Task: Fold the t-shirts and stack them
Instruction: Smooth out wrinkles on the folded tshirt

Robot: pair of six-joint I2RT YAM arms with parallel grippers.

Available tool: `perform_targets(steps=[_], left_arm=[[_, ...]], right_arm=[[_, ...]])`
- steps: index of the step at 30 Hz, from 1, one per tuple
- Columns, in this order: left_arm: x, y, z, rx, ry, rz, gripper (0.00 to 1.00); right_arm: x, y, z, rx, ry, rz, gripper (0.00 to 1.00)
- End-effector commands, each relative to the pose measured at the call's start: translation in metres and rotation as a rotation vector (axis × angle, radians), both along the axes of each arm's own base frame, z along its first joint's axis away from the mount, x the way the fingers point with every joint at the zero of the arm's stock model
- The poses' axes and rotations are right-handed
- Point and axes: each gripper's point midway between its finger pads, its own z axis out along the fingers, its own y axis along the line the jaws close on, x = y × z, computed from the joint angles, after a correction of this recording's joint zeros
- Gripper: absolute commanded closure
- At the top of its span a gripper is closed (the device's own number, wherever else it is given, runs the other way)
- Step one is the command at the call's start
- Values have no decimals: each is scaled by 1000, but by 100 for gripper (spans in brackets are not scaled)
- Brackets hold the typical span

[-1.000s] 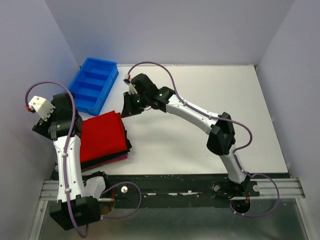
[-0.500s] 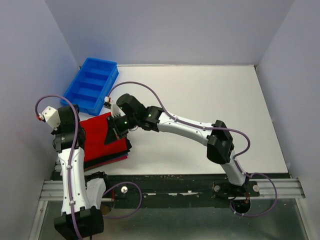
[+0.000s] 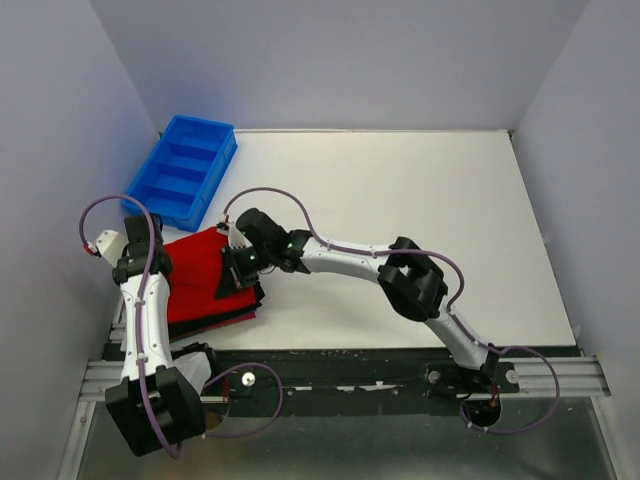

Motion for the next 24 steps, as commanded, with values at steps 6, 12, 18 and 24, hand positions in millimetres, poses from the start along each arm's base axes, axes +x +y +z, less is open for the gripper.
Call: perform_targets(steps=[6,12,18,24], left_arm=[[-9,25,76,153,-93,49,100],[-45,8,77,67,-66,160,100],[-71,-15,27,-74,66,242,100],[-65,-14,-2,-98,1,349,100]], right_arm=[[9,-12,40,48,-114,-22,99],[19,-8,75,79,-148,-37,99],[52,5,75,73,-131,-103,99],[105,15,59,67,-79,-243,99]])
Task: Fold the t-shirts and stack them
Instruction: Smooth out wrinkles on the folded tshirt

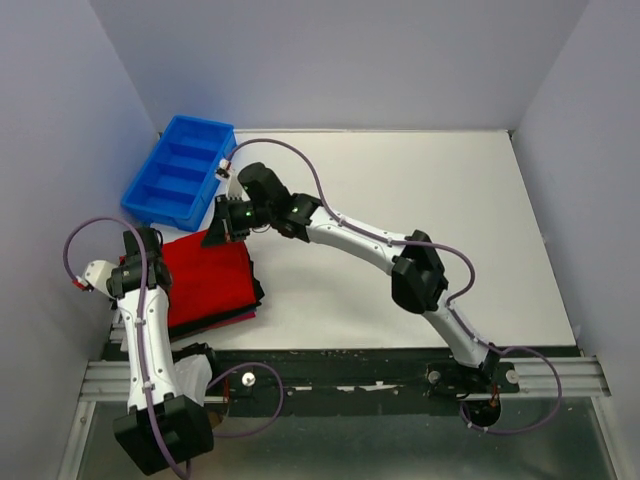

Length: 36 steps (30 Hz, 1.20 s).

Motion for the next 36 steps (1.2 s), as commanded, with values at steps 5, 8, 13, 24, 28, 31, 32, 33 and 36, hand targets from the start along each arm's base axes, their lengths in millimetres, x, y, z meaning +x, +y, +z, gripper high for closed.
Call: perform_targets(steps=[5,8,13,24,28,31,32,33,36], left_arm=[[-6,11,-31,-5,98,185,100],[-5,19,-18,28,143,199,100],[4,27,26,96,21,150,100],[63,40,66,156,-149,-42,100],[78,46,49,144,-118,-34,100],[88,53,42,146,-99,-20,100],[90,56,40,148,-87,-7,100],[90,58,39,152,-76,3,100],[94,64,30,147,-46,18,100]], right_arm=[[63,7,-89,-132,171,-212,99],[64,2,-111,-177,194,-230,99],[57,-6,-92,-142,148,-154,99],[-5,-55,-30,-54,38,11,99],[-39,-62,-52,-70,95,91,99],[-60,-62,-70,-98,118,133,99],[-67,-61,-76,-109,121,146,99],[-70,-61,-83,-122,126,153,99],[-71,-65,-111,-199,166,126,99]])
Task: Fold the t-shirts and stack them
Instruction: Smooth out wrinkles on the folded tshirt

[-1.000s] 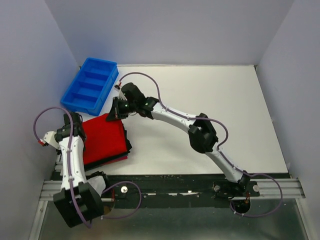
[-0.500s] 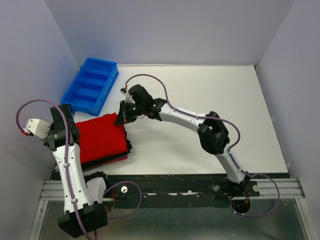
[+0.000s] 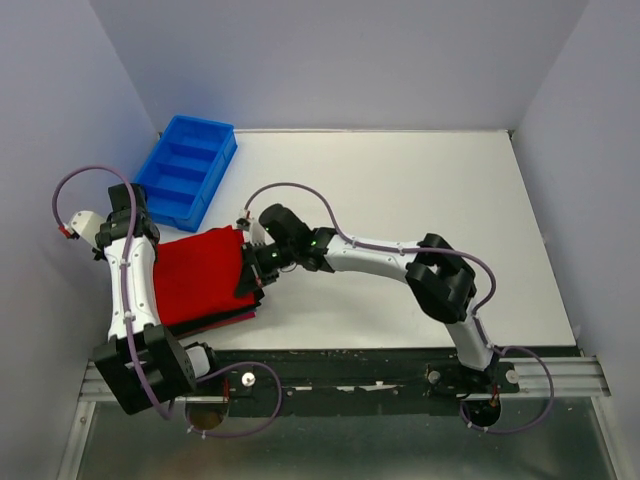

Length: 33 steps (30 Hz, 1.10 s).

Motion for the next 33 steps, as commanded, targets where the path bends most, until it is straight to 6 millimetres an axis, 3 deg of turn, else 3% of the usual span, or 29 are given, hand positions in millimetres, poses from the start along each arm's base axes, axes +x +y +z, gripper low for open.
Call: perform_targets(steps=[1,4,9,13,16,19,22,24,25,28,31,33], left_arm=[[10,15,-3,23,10,45,100],[6,18,-15,13,51,84,100],[9,28,-15,42,89,97,100],[22,31,15,63,66,17,100],[46,15,45,61,-36,-166,100],[69,-24,66,12,-208,-371,100],[90,-81,87,-44,-386,-612,97],[104,-135,93,-85,-476,-857,81],[106,-161,90,-116,-512,-958,73],[100,-213,72,-159,-551,-1093,47],[95,-253,54,-194,-584,-1200,27],[91,-286,45,-211,-582,-1296,19]], right_arm=[[-10,-5,-40,-92,32,16,99],[-7,-16,-56,-161,16,-4,99],[-7,-49,-48,-194,-82,-56,99],[3,-90,-35,-219,-183,-139,99],[13,-129,-26,-248,-249,-228,99],[25,-168,-7,-241,-319,-335,99],[40,-209,6,-249,-375,-450,95],[51,-238,15,-253,-411,-540,79],[55,-253,19,-256,-426,-588,63],[70,-300,27,-295,-481,-765,3],[77,-331,26,-347,-542,-845,0],[79,-347,22,-405,-553,-896,0]])
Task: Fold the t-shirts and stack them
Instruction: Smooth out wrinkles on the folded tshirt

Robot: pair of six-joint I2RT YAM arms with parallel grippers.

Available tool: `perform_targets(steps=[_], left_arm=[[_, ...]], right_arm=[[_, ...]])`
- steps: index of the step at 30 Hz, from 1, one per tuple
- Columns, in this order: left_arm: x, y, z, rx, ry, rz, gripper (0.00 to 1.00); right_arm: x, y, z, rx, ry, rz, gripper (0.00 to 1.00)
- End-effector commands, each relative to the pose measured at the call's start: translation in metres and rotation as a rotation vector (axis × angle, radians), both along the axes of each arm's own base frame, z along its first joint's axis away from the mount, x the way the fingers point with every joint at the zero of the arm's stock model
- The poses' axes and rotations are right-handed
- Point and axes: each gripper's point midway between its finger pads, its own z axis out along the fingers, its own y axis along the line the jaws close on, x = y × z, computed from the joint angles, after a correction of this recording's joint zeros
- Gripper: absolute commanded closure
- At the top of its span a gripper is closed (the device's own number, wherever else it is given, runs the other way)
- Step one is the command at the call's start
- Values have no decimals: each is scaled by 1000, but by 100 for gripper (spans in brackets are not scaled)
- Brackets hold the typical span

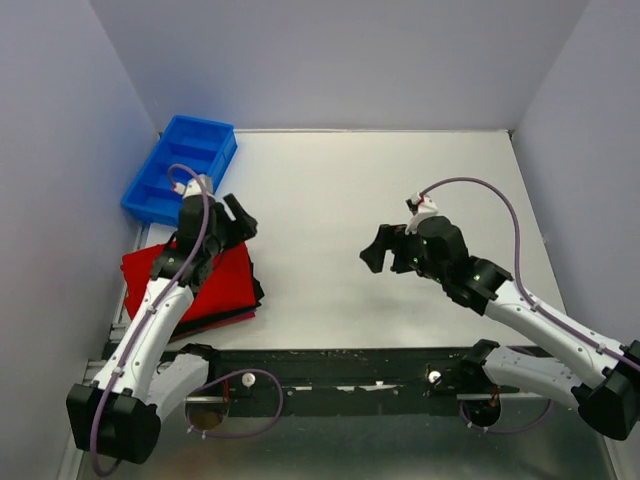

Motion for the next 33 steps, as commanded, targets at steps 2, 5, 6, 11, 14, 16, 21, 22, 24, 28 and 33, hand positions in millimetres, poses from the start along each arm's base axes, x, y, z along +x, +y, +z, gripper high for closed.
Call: perform_targets(steps=[2,5,6,11,14,16,21,22,24,28,33], left_arm=[[1,-86,-11,-4,-83,-259,14],[-1,-112,-25,52,-85,-318,1],[-3,-117,-31,66,-93,-332,1],[-10,-137,-40,44,-203,-449,1],[-12,-142,-47,69,-225,-491,1],[-13,-143,-56,96,-231,-513,1],[-16,-147,-63,120,-268,-561,1],[-18,-148,-62,115,-282,-567,1],[-20,-149,-61,104,-307,-576,1],[-27,-154,-57,81,-324,-613,1],[-28,-154,-54,74,-326,-609,1]], right_arm=[[9,-55,-25,-172,-13,-205,0],[8,-63,-28,-144,-34,-252,0],[8,-66,-31,-133,-42,-261,0],[10,-87,-53,-113,-99,-371,0],[9,-101,-56,-113,-133,-424,0],[8,-101,-50,-93,-163,-411,0],[8,-106,-45,-64,-202,-434,0],[8,-106,-44,-64,-205,-435,0],[9,-106,-44,-68,-205,-433,0],[9,-105,-43,-70,-204,-428,0],[9,-105,-42,-58,-209,-432,0]])
